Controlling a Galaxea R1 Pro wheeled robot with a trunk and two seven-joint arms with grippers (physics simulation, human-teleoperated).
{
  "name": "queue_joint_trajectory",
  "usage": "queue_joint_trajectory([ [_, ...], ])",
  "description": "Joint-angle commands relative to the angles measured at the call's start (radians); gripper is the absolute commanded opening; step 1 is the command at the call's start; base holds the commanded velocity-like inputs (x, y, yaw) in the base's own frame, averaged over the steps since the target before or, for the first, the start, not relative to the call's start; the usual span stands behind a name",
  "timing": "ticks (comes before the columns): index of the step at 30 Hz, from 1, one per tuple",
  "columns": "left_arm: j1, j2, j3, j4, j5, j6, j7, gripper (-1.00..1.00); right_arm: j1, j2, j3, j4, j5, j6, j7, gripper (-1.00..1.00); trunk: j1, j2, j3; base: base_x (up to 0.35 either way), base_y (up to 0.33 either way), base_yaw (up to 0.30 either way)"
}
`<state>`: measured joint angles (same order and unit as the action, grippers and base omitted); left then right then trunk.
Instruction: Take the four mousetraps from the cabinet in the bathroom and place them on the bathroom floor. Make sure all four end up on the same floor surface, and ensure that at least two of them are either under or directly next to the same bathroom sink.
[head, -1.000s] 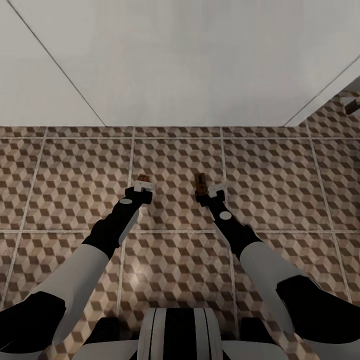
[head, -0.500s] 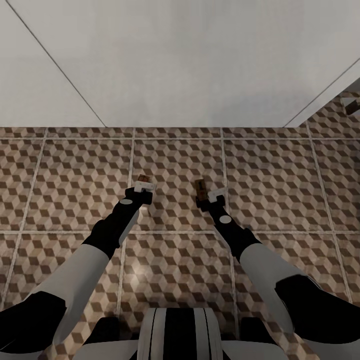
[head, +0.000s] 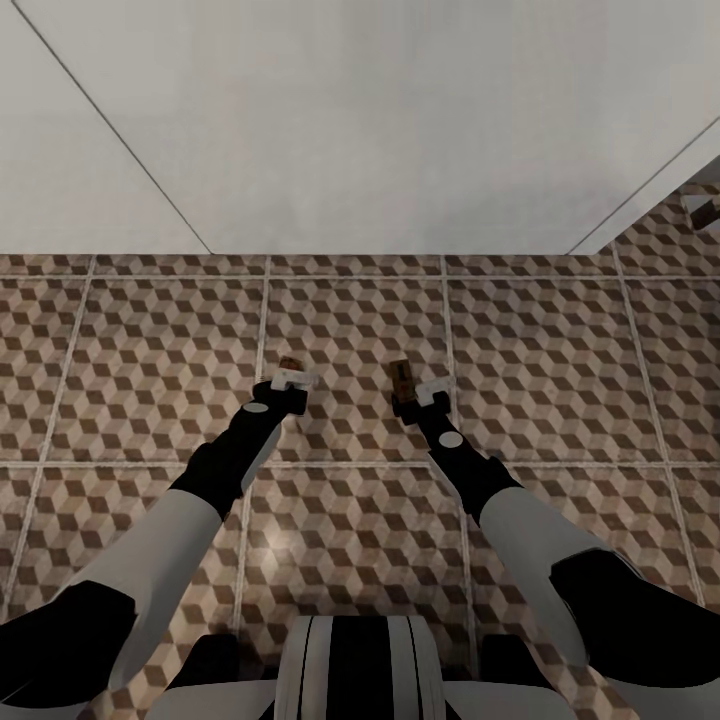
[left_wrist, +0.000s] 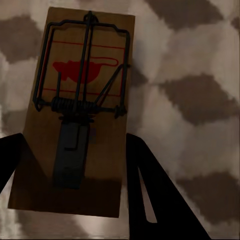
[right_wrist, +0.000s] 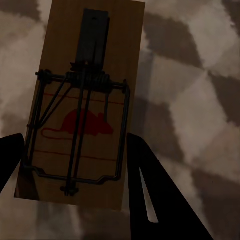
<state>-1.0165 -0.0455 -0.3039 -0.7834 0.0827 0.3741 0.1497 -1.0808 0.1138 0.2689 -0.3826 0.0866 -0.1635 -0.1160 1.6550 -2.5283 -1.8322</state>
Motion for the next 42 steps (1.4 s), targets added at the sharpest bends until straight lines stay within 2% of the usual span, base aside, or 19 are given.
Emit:
queue_joint_trajectory([
  [1,0.000,0.000,-0.004,0.004,0.005,0.004,0.010,-1.00,-0.001,0.000,0.005,0.001,0.005,-0.002,-0.007,-1.00,0.000,0.000,0.000,0.000,0.000,0.000],
  [22,0.000,-0.006,-0.004,0.048,0.005,-0.023,0.010,-1.00,-0.001,0.004,0.005,0.001,0.005,-0.002,-0.007,-1.00,0.000,0.000,0.000,0.005,0.000,0.000],
  [42,0.000,-0.006,-0.004,0.052,0.005,-0.023,0.010,-1.00,-0.001,0.004,0.005,0.001,0.005,-0.002,-0.007,-1.00,0.000,0.000,0.000,0.182,0.000,0.000],
])
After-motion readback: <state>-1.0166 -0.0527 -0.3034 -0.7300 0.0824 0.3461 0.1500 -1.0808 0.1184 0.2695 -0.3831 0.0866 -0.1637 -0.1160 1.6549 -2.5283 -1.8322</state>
